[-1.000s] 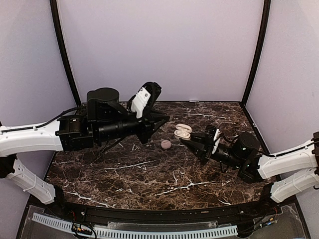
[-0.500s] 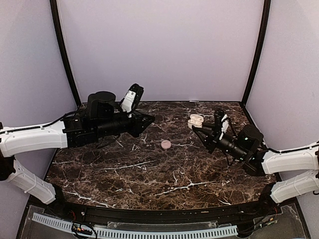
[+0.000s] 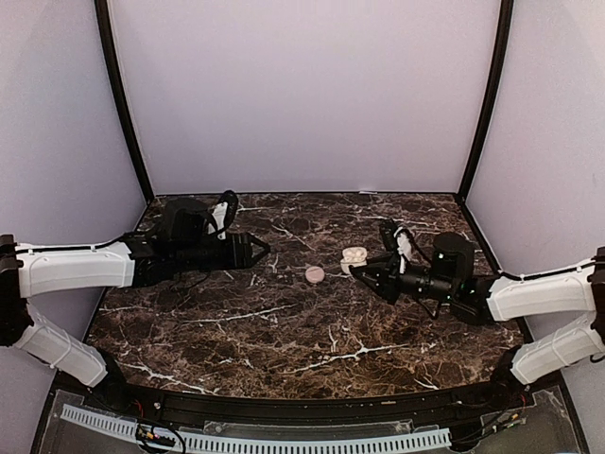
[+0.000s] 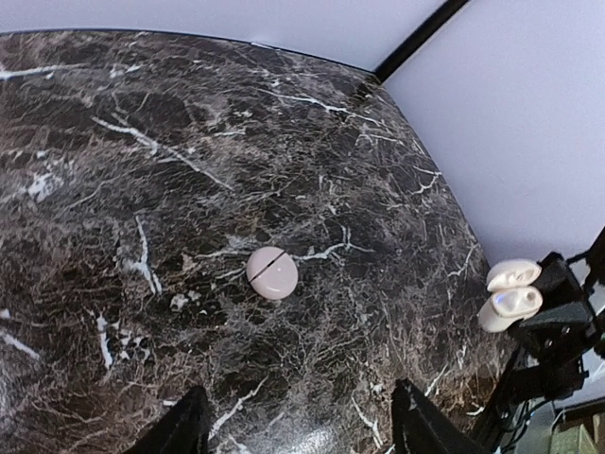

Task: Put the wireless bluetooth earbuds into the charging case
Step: Place the charging case at the center of the board, then reset both arms

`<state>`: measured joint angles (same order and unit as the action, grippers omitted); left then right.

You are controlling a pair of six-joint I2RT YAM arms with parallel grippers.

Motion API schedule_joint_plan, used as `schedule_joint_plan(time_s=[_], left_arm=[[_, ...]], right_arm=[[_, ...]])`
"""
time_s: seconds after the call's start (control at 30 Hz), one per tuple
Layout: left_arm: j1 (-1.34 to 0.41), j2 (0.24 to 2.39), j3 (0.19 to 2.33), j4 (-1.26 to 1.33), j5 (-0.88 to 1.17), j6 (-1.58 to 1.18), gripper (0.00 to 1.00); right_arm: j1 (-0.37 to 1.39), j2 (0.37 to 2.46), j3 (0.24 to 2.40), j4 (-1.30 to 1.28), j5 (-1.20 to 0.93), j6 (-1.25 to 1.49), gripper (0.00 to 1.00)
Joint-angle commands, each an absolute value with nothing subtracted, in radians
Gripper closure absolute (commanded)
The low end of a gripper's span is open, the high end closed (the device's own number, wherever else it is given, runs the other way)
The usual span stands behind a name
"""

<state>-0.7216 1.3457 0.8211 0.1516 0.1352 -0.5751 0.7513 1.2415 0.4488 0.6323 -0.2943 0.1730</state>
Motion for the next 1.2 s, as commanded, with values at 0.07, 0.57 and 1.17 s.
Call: schedule_joint_plan(time_s=[0.07, 0.57, 1.17], left_arm=[[-0.693, 1.354, 0.798, 0.091, 0.104, -0.641, 0.24], [-0.67, 1.34, 0.804, 0.043, 0.079, -0.61, 0.01], [-0.333, 1.162, 0.895, -0.173, 0.05, -0.578, 0.01]], right_arm=[[0.746, 1.41, 0.523, 0.493, -0.466, 0.25, 1.0], [0.746, 1.748, 0.698, 0.391, -0.621, 0.323, 0.6], [0.409, 1.232, 0.647, 0.193, -0.349, 0.352, 0.01]])
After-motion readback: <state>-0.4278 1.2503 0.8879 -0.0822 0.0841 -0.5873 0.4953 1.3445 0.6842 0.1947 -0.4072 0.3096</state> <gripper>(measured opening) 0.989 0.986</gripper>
